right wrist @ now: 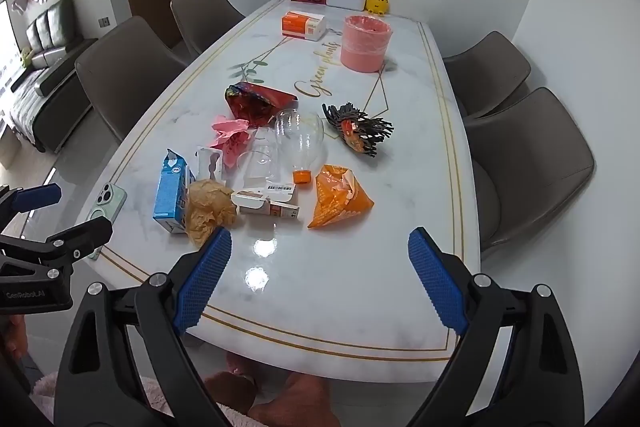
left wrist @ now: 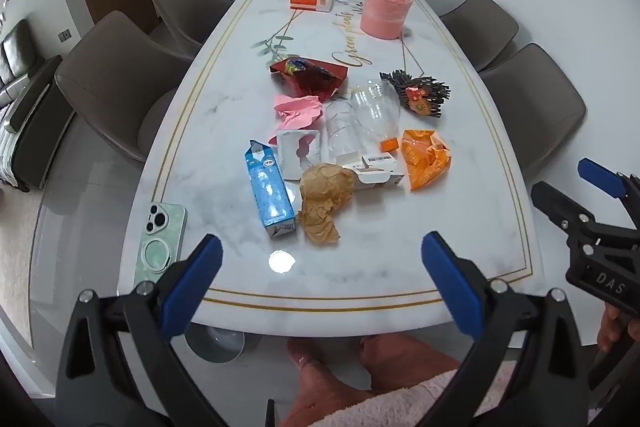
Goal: Collect trash
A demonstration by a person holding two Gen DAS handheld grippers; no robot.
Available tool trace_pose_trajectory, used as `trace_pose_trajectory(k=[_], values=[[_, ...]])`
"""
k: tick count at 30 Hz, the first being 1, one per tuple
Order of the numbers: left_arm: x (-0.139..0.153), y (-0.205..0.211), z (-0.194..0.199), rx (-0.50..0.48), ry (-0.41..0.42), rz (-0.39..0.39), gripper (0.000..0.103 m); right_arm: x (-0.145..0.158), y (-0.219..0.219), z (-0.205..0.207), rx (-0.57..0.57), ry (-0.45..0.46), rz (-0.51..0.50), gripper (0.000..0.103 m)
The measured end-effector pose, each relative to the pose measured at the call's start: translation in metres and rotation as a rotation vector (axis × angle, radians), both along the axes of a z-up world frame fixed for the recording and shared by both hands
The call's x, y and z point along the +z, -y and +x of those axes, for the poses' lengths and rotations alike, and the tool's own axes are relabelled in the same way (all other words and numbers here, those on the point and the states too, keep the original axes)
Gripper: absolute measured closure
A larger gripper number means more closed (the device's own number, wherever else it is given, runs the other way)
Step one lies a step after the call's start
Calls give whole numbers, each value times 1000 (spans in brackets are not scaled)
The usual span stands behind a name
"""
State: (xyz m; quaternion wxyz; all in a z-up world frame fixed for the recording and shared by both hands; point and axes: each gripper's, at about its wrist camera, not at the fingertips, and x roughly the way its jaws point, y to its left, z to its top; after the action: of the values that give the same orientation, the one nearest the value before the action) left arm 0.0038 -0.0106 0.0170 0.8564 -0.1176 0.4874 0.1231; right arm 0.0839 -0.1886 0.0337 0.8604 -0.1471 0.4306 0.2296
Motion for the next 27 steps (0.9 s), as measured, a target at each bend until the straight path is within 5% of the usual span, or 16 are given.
trace_pose_trajectory(k=[27], values=[[55,-13,-25,-65,10,59,4,40,12,-20,71,-35,-2,16]])
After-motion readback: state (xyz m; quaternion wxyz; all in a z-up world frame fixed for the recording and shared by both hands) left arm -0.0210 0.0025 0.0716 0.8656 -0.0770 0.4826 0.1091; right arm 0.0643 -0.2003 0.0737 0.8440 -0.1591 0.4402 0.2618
